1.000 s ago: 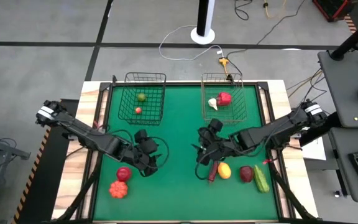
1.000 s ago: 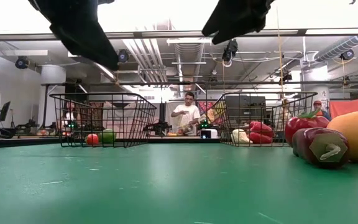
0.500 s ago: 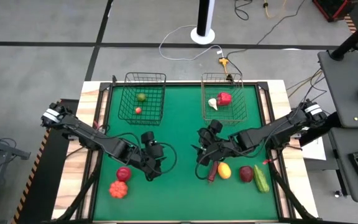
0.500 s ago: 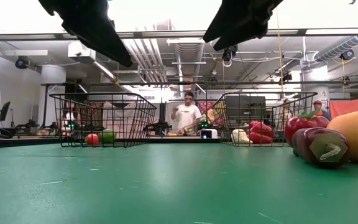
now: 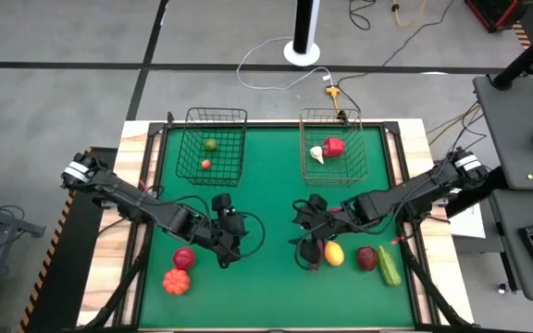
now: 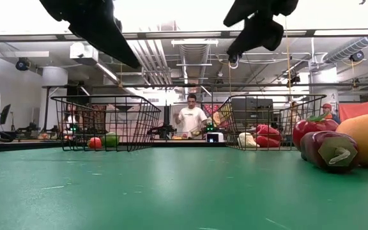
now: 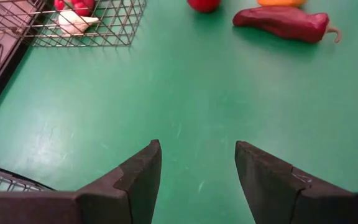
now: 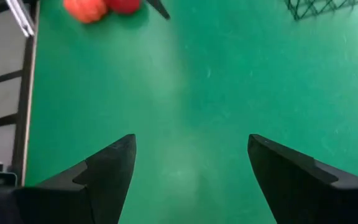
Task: Sort produce into baskets
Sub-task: Put the right tomato into the black wire basket
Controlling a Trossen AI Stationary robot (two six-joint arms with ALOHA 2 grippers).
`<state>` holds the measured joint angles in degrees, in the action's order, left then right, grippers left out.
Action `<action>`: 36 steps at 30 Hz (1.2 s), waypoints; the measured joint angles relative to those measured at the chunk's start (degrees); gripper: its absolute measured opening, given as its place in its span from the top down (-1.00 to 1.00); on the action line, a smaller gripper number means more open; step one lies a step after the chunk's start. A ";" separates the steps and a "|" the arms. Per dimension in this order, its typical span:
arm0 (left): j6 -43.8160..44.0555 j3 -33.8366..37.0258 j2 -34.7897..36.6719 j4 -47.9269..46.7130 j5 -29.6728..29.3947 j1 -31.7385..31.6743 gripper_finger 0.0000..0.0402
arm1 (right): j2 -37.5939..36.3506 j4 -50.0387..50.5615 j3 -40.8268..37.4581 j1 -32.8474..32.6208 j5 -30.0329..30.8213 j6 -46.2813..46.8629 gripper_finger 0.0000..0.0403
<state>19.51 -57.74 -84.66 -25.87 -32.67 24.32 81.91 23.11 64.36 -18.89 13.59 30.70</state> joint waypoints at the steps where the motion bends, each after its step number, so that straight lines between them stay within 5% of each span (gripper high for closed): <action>1: 0.00 0.00 0.00 0.10 0.00 -0.18 0.07 | 0.00 0.74 0.00 0.01 -0.10 0.86 -0.50; 14: -1.52 0.00 0.00 0.25 -0.85 -0.86 0.07 | -0.02 14.77 1.52 -0.10 -2.86 14.93 -0.44; 26: -4.37 -0.76 0.44 -1.87 -2.82 -0.86 0.07 | -0.15 49.79 9.35 -1.53 -4.62 32.27 -0.48; 36: -3.96 -0.74 0.50 -5.79 -2.80 -0.86 0.07 | -0.15 50.76 7.40 1.11 -4.59 36.07 -0.70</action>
<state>15.55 -58.48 -84.17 -31.66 -35.47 23.46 81.76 73.87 71.76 -17.78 8.99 66.77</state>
